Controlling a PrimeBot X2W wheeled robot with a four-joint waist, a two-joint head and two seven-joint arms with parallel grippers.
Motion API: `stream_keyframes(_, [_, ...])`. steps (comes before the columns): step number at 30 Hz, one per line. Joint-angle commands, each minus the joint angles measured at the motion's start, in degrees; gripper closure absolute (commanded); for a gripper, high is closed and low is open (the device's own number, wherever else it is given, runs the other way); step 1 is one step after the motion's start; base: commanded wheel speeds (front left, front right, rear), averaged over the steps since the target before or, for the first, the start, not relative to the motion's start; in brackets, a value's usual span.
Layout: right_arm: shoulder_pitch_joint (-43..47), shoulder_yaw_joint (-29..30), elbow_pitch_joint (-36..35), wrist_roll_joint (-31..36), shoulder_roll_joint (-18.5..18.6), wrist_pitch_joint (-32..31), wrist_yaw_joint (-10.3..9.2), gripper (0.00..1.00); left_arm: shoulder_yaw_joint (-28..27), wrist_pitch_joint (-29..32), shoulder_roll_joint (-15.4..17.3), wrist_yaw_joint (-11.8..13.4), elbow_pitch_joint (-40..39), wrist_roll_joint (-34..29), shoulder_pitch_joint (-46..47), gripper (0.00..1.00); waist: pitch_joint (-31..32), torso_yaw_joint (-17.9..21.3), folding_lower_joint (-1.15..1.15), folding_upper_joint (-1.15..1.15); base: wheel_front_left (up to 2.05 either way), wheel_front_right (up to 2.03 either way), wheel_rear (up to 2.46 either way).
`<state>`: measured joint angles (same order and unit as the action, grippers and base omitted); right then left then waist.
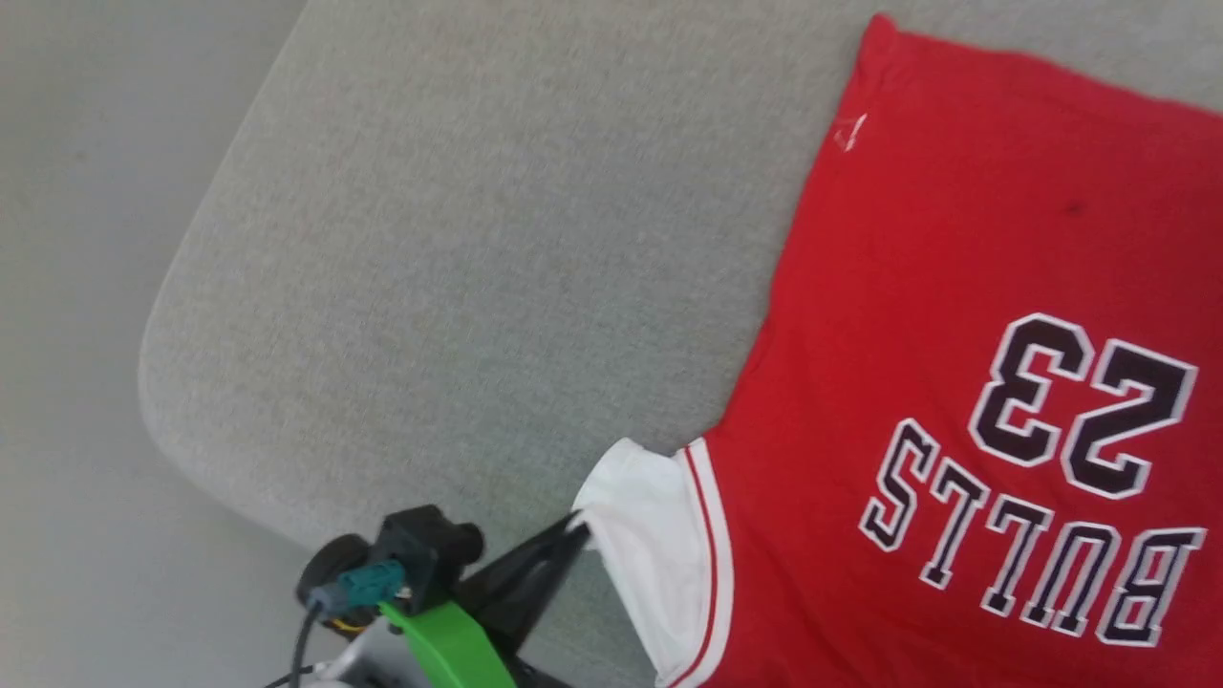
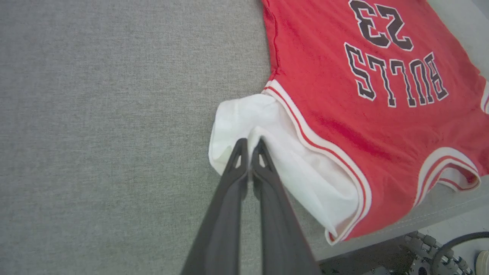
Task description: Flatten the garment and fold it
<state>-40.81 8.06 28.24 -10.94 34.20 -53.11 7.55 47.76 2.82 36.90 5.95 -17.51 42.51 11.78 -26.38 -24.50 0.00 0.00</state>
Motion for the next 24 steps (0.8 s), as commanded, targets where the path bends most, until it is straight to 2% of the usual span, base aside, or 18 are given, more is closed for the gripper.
stream_keyframes(1, [6.54, -0.87, 3.50, -0.58, -0.63, -0.58, -0.06, 1.00, -0.42, -0.57, 0.70, 0.34, 0.54, 0.83, -0.42, 1.00, 5.67, 4.69, 0.00, 0.00, 0.00, 0.00, 0.00])
stream_keyframes(7, [15.57, -0.99, 1.10, -4.59, -0.24, 2.64, -0.06, 1.00, -1.53, -1.41, 2.08, 1.61, 2.48, 3.00, -3.48, 1.00, 12.10, 10.27, 0.00, 0.00, 0.00, 0.00, 0.00])
stream_keyframes(12, [25.57, 0.92, -5.74, -9.03, 0.04, 3.11, -0.06, 1.00, -2.28, -2.61, 2.90, 2.58, 4.05, 4.45, -6.13, 1.00, 16.47, 14.10, 0.00, 0.00, 0.00, 0.00, 0.00])
stream_keyframes(18, [40.34, 6.13, -20.79, -13.14, -1.80, -1.96, -0.06, 1.00, -3.07, -4.42, 3.21, 3.83, 4.90, 5.65, -8.83, 1.00, 19.57, 17.06, 0.00, 0.00, 0.00, 0.00, 0.00])
stream_keyframes(21, [48.06, 9.86, -29.53, -13.81, -5.13, -7.01, -0.06, 1.00, -3.42, -5.12, 3.37, 4.23, 5.12, 6.06, -9.71, 1.00, 20.24, 17.90, 0.00, 0.00, 0.00, 0.00, 0.00])
stream_keyframes(24, [54.13, 12.34, -35.41, -13.50, -7.76, -10.16, -0.06, 1.00, -3.53, -5.43, 3.41, 4.29, 5.25, 6.25, -10.00, 1.00, 20.58, 18.21, 0.00, 0.00, 0.00, 0.00, 0.00])
